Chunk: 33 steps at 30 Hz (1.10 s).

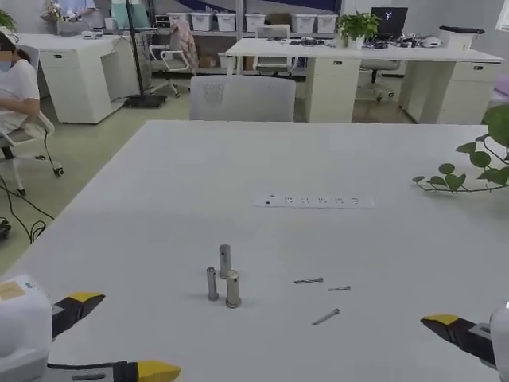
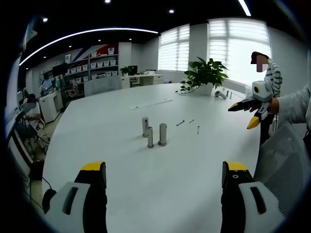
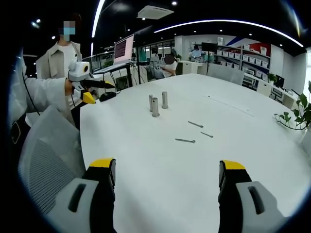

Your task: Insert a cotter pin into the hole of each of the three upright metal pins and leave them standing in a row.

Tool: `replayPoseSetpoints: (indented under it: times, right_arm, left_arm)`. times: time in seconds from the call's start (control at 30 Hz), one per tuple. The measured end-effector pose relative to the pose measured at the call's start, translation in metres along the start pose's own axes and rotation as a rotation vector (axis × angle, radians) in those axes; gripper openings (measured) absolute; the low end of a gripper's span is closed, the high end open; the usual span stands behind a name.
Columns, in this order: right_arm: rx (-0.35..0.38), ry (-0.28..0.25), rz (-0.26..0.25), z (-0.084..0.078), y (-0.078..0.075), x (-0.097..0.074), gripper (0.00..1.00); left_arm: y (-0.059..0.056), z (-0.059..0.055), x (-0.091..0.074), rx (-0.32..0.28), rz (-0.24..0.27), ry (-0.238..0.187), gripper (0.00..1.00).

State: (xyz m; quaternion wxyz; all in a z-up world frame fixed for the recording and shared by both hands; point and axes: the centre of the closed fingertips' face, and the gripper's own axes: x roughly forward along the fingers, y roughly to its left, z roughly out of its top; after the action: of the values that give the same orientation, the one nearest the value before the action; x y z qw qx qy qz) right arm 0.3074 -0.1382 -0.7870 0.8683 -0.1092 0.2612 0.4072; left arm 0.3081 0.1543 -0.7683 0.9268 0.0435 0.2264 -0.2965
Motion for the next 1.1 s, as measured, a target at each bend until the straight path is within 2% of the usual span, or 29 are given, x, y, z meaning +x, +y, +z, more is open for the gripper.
replayPoseSetpoints:
  times: [0.33, 0.6, 0.77, 1.1]
  right_arm:
    - [0.001, 0.004, -0.005, 0.001, -0.002, 0.002, 0.9]
    - [0.0, 0.006, -0.003, 0.002, -0.002, 0.005, 0.9]
    - [0.001, 0.008, -0.004, 0.002, -0.002, 0.006, 0.9]
    - [0.005, 0.021, -0.007, 0.001, -0.003, 0.006, 0.9]
  left_arm:
    - [0.004, 0.001, 0.013, -0.008, -0.023, -0.008, 1.0]
    - [0.009, 0.003, 0.027, 0.013, -0.055, -0.016, 1.0]
    - [0.013, 0.007, 0.035, 0.008, -0.082, -0.029, 0.9]
    - [0.018, 0.005, 0.056, 0.072, -0.108, -0.014, 0.66]
